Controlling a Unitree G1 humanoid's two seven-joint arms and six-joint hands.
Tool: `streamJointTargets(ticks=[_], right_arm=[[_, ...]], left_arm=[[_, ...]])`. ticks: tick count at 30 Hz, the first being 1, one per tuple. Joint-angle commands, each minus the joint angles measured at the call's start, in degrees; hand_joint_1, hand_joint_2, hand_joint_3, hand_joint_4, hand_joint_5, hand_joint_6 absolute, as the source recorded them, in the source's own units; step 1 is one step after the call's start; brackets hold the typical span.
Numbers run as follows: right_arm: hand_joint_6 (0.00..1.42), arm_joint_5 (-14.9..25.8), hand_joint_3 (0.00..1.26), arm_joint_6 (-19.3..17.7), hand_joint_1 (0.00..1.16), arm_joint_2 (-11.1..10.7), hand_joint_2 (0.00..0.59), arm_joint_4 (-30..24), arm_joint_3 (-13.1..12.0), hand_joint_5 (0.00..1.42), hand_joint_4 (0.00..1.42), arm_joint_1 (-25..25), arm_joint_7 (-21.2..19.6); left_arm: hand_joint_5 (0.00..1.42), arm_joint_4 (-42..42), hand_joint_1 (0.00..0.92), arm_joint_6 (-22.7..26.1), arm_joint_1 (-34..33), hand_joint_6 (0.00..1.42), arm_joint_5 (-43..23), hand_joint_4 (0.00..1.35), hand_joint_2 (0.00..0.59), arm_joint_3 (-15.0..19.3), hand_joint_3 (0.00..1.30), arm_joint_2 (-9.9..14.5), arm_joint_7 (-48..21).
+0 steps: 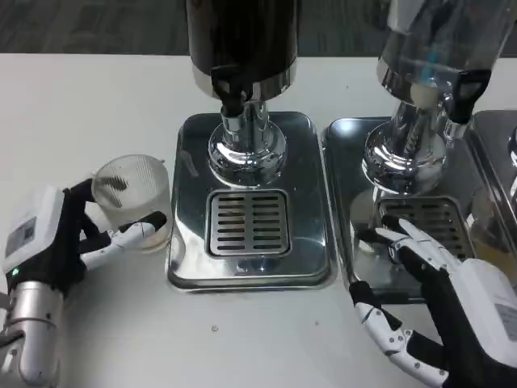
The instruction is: Grasp the cup under the faucet to collect the drink, then remove the cup.
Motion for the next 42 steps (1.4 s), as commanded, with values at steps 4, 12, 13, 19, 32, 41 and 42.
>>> streamJointTargets(ticks=[4,12,13,19,32,41,42], right_arm=[[0.18,0.4,0.29,-0.3,0.35,0.5,0.403,-0.2,-0.2,0.13,0.13,0.1,-0.6],[0.18,0.6,0.29,-0.4,0.35,0.6,0.404,0.3,-0.3,0.13,0.13,-0.1,-0.6],[0.18,0.6,0.29,-0.5,0.35,0.6,0.404,0.3,-0.3,0.13,0.13,-0.2,-0.6],[0.18,0.9,0.28,-0.7,0.35,0.6,0.397,0.7,-0.2,0.13,0.12,-0.6,-0.7],[0.18,1.1,0.27,-1.0,0.34,0.8,0.397,-0.1,-0.5,0.12,0.12,-1.0,-0.7],[0.18,0.9,0.26,-1.1,0.34,1.5,0.395,-1.3,-0.7,0.12,0.11,-0.1,-1.1],[0.18,0.8,0.26,-1.1,0.34,1.6,0.394,-1.4,-0.7,0.12,0.11,0.0,-1.1]], left_arm=[[1.12,-1.3,0.407,-0.9,0.7,1.41,0.9,0.82,0.061,0.6,0.65,-1.1,7.0],[1.16,-1.5,0.415,-4.7,2.2,1.42,0.8,0.87,0.05,1.3,0.7,-0.7,12.6],[1.16,-1.7,0.416,-5.2,2.4,1.42,0.9,0.88,0.05,1.4,0.7,-0.6,13.3],[1.16,-5.9,0.417,-8.1,5.2,1.42,1.3,0.88,0.05,2.7,0.71,0.5,15.4],[1.16,-15.2,0.415,-9.5,6.6,1.42,6.1,0.88,0.048,0.4,0.71,-1.9,12.5],[1.14,-11.2,0.425,-9.0,3.0,1.42,7.4,0.88,0.046,-1.6,0.71,-4.1,10.2],[1.14,-10.6,0.426,-8.9,2.6,1.42,7.6,0.88,0.045,-1.9,0.71,-4.4,10.2]])
